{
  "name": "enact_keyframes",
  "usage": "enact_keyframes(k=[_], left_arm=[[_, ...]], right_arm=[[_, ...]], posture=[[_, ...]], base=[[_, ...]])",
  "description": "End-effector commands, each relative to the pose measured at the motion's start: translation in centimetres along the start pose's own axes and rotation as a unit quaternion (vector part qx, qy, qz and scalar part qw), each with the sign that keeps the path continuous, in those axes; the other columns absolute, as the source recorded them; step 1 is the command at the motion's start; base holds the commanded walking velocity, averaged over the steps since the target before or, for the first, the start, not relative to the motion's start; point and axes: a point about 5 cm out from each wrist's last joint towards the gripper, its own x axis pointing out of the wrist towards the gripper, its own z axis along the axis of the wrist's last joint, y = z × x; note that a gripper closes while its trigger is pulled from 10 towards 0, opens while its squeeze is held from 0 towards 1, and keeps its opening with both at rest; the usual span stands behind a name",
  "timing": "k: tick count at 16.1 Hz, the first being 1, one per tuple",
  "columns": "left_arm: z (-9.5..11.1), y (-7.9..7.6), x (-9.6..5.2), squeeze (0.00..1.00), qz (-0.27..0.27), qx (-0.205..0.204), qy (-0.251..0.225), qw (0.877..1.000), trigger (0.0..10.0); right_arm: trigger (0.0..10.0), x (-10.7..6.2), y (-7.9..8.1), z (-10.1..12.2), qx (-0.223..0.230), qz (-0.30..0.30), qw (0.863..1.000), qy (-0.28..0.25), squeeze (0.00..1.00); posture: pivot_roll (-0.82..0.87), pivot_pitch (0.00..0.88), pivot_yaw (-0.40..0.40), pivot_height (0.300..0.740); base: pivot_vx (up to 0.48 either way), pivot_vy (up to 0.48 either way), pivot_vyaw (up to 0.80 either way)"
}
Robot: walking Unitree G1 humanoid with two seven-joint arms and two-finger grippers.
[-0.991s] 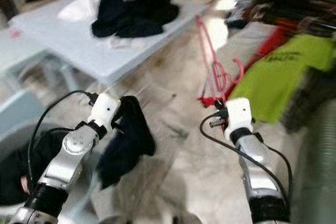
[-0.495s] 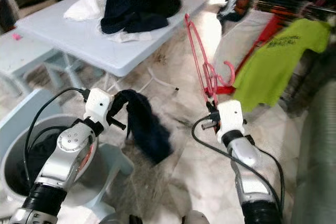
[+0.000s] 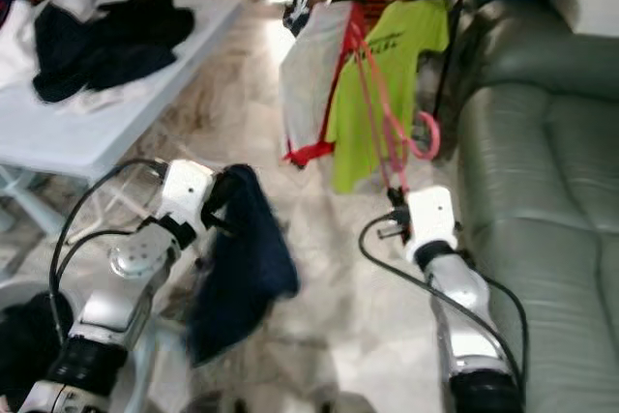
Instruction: Hang hanger
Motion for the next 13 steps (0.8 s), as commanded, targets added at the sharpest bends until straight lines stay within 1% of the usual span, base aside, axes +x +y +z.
enact_keyframes(k=[1, 5, 9, 13], left_arm=[[0.64, 1.04, -0.33, 0.0, 0.017, 0.008, -0.011, 1.0, 10.0], [0.37, 0.77, -0.42, 0.0, 0.017, -0.001, -0.003, 1.0, 10.0], [0.18, 0.75, -0.48, 0.0, 0.017, -0.003, 0.001, 1.0, 10.0], [-0.07, 0.29, -0.5, 0.0, 0.013, -0.003, 0.004, 1.0, 10.0]], right_arm=[[10.0, 0.63, 0.84, 0.72, -0.001, 0.015, 1.0, -0.014, 0.0], [10.0, 0.66, 0.74, 0.73, -0.004, 0.016, 1.0, -0.015, 0.0], [10.0, 0.37, 1.12, 0.32, -0.002, 0.021, 1.0, -0.009, 0.0], [10.0, 0.24, 1.72, 0.09, 0.003, 0.027, 1.0, -0.004, 0.0]], posture=[[-0.06, 0.043, 0.045, 0.74], [-0.06, 0.044, 0.037, 0.74], [-0.06, 0.044, 0.032, 0.74], [-0.06, 0.033, 0.028, 0.74]], base=[[0.375, 0.251, -0.66], [0.316, 0.355, -0.65], [0.277, 0.393, -0.55], [0.277, 0.394, -0.55]])
